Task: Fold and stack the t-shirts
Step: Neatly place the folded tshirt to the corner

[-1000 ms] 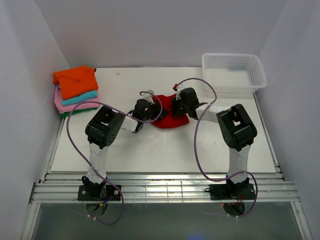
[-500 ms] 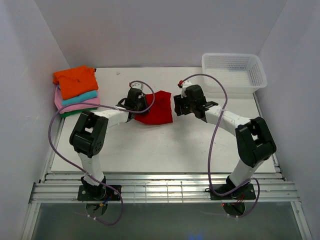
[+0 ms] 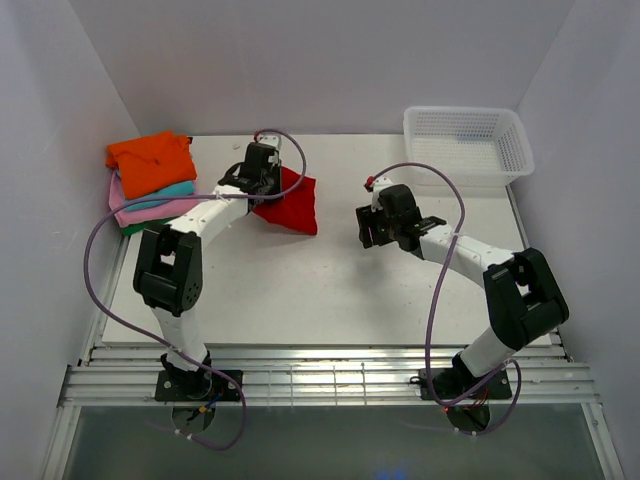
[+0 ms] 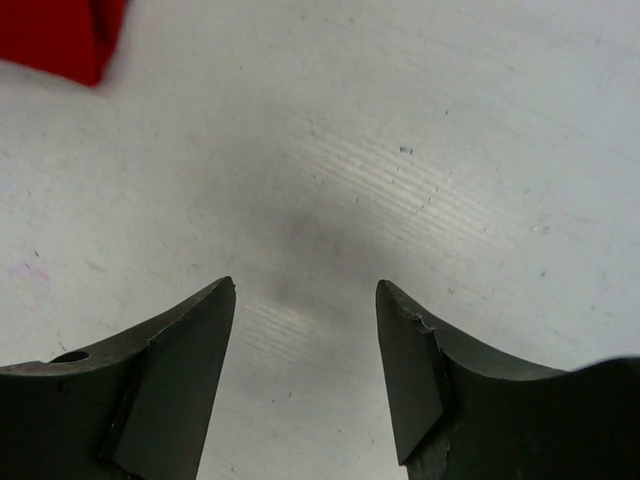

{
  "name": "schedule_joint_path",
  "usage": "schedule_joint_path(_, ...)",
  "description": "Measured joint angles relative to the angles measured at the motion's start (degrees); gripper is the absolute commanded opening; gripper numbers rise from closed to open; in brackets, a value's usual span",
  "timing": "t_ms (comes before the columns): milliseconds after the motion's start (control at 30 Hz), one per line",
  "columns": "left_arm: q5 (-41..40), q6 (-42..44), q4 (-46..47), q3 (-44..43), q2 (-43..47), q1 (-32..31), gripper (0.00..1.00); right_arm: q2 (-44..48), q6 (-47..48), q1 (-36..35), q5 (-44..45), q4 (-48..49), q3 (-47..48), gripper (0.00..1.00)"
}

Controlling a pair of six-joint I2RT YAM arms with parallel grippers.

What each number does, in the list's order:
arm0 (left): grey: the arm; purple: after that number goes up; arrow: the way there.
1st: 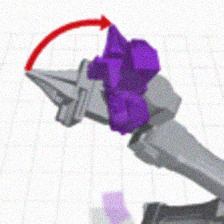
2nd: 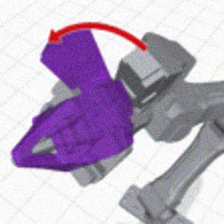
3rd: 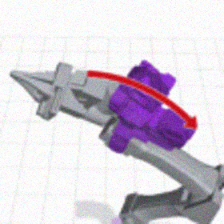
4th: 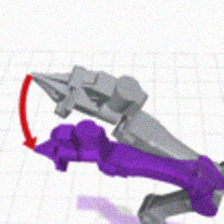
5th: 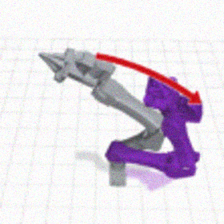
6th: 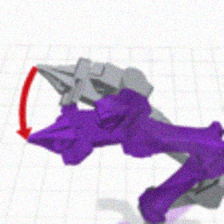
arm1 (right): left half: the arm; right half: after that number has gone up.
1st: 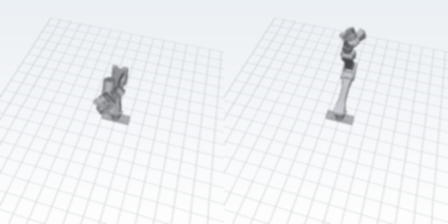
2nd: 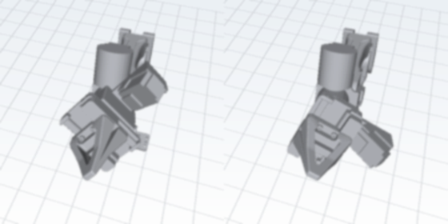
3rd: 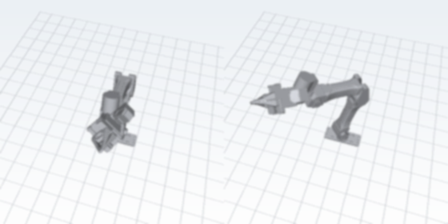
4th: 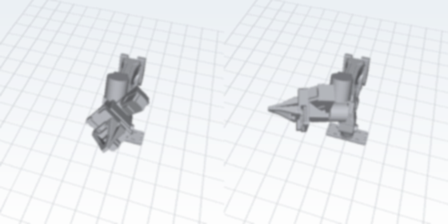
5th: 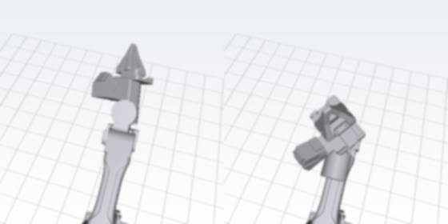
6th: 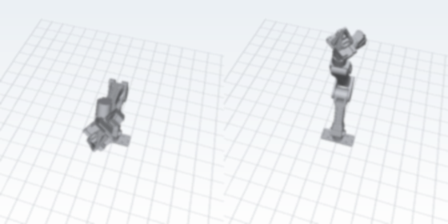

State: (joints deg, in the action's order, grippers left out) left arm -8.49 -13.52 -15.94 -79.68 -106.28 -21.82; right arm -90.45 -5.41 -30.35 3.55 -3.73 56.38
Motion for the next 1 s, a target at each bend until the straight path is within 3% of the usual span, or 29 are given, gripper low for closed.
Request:
schedule_joint_path(333,1.3,8.4,-12.1,-16.8,-2.9,11.3,0.0,0.0,-0.6,0.0,-4.3,1.1,-4.5,0.65)
schedule_joint_path(733,8.2,12.3,-22.6,-43.9,-20.9,20.7,0.0,0.1,-1.6,0.0,-9.7,3.7,-5.2,0.65)
schedule_joint_path(1000,10.6,11.8,-23.9,-49.1,-21.3,26.2,0.0,-1.5,-1.7,0.0,-11.5,4.2,-5.2,0.64)
